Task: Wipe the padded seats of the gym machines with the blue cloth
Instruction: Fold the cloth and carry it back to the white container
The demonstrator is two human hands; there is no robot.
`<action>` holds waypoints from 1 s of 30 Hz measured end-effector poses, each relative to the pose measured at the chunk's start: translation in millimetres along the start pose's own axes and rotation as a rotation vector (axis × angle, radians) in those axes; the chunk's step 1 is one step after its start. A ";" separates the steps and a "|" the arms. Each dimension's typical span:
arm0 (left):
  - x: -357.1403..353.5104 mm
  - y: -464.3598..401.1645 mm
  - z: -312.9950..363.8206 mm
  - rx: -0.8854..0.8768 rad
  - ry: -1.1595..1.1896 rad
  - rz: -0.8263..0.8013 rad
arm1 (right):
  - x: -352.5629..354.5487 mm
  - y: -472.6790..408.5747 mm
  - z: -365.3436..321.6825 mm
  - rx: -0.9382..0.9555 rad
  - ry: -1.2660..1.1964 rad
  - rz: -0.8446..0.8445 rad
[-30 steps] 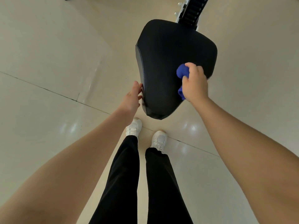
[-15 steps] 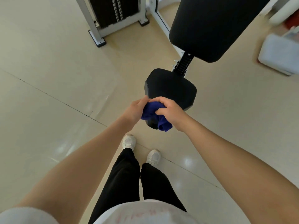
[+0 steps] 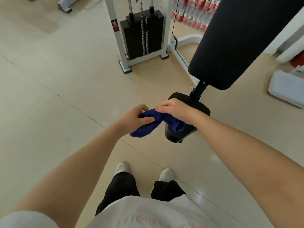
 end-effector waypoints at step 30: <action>-131.5 212.2 -53.9 -0.846 -0.878 -1.293 | -288.7 365.2 89.6 -1.025 -0.132 1.169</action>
Point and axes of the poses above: each hand's wrist, its own y-axis away from the middle knuckle, its own x-axis out of the back of the hand, z = x × y, the point moved 4 cm from there along -y, towards the middle knuckle, and after that the axes turned 13 degrees about z, right-handed, at the moved point
